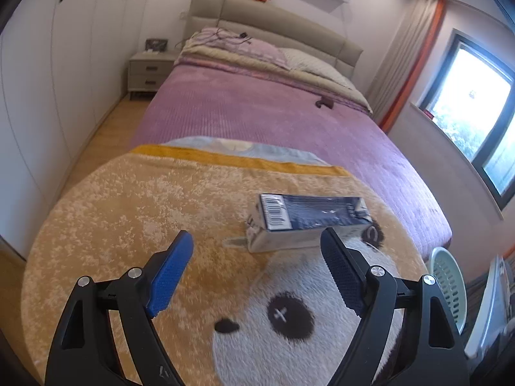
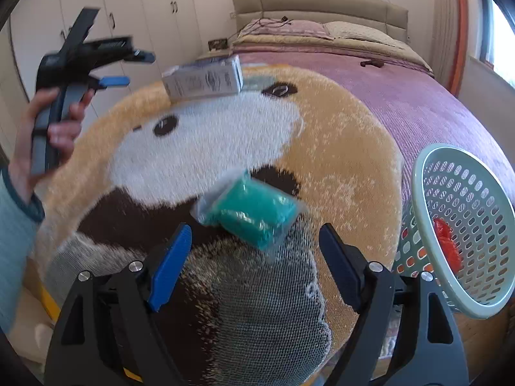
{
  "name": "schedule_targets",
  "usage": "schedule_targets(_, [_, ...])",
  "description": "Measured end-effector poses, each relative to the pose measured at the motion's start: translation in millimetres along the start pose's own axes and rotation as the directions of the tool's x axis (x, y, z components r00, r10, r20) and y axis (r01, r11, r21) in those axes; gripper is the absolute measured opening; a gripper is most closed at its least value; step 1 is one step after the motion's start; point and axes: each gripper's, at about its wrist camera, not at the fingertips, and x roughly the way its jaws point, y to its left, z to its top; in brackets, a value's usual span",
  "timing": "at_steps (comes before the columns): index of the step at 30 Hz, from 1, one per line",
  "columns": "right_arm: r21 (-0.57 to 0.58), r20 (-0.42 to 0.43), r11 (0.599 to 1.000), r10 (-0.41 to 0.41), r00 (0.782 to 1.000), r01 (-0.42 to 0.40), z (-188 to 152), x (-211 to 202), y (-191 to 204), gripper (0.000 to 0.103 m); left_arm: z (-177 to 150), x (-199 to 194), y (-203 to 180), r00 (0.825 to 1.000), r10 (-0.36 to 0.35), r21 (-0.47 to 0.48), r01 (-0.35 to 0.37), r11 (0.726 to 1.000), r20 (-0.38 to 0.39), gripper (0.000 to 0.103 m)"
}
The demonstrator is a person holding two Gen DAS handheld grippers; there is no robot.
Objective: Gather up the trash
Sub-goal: 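Return both tools to the rug toward the milk carton and teal packet, then grasp the blue milk carton with the left tool while the right tool grasps the teal packet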
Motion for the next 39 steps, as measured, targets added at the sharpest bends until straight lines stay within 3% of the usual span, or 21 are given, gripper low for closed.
schedule_targets(8, [-0.026, -0.015, 0.999, -0.019, 1.0, 0.018, 13.0, 19.5, -4.0, 0.077, 5.8, 36.2, -13.4, 0.999, -0.01, 0.027, 0.011, 1.0, -0.047, 0.077])
schedule_targets(14, [-0.028, -0.02, 0.999, -0.027, 0.999, 0.026, 21.2, 31.7, -2.4, 0.077, -5.5, 38.8, -33.1, 0.996, -0.055, 0.073, 0.06, 0.996, -0.072, 0.062])
schedule_targets(16, [-0.011, -0.016, 1.0, -0.027, 1.0, 0.026, 21.0, 32.2, -4.3, 0.072, -11.9, 37.8, -41.4, 0.995, -0.06, 0.105, 0.068, 0.992, -0.081, 0.061])
schedule_targets(19, [0.038, -0.003, 0.999, -0.012, 1.0, 0.012, 20.4, 28.5, -13.9, 0.059, -21.1, 36.8, -53.5, 0.993, -0.074, 0.147, 0.087, 0.985, -0.091, 0.061])
schedule_targets(21, [0.065, 0.002, 0.998, -0.003, 1.0, 0.003, 19.8, 26.2, -19.8, 0.044, -25.8, 35.9, -59.7, 0.99, -0.097, 0.167, 0.112, 0.98, -0.1, 0.061])
schedule_targets(23, [0.093, 0.004, 0.996, 0.012, 1.0, -0.013, 19.7, 25.1, -26.8, 0.039, -32.1, 33.4, -69.2, 0.985, -0.129, 0.191, 0.148, 0.97, -0.112, 0.061])
schedule_targets(34, [0.092, 0.011, 0.996, 0.011, 1.0, -0.012, 17.7, 22.8, -26.2, 0.038, -69.2, 9.3, -120.5, 0.951, -0.237, 0.353, 0.295, 0.888, -0.198, 0.063])
schedule_targets(36, [0.084, 0.011, 0.996, 0.007, 1.0, -0.007, 16.9, 22.3, -25.5, 0.038, -68.2, 1.6, -120.5, 0.951, -0.251, 0.366, 0.302, 0.88, -0.18, 0.063])
schedule_targets(39, [0.082, 0.011, 0.997, 0.002, 1.0, -0.002, 16.0, 21.7, -25.2, 0.039, -58.9, -5.1, -118.9, 0.974, -0.199, 0.382, 0.227, 0.896, -0.111, 0.067])
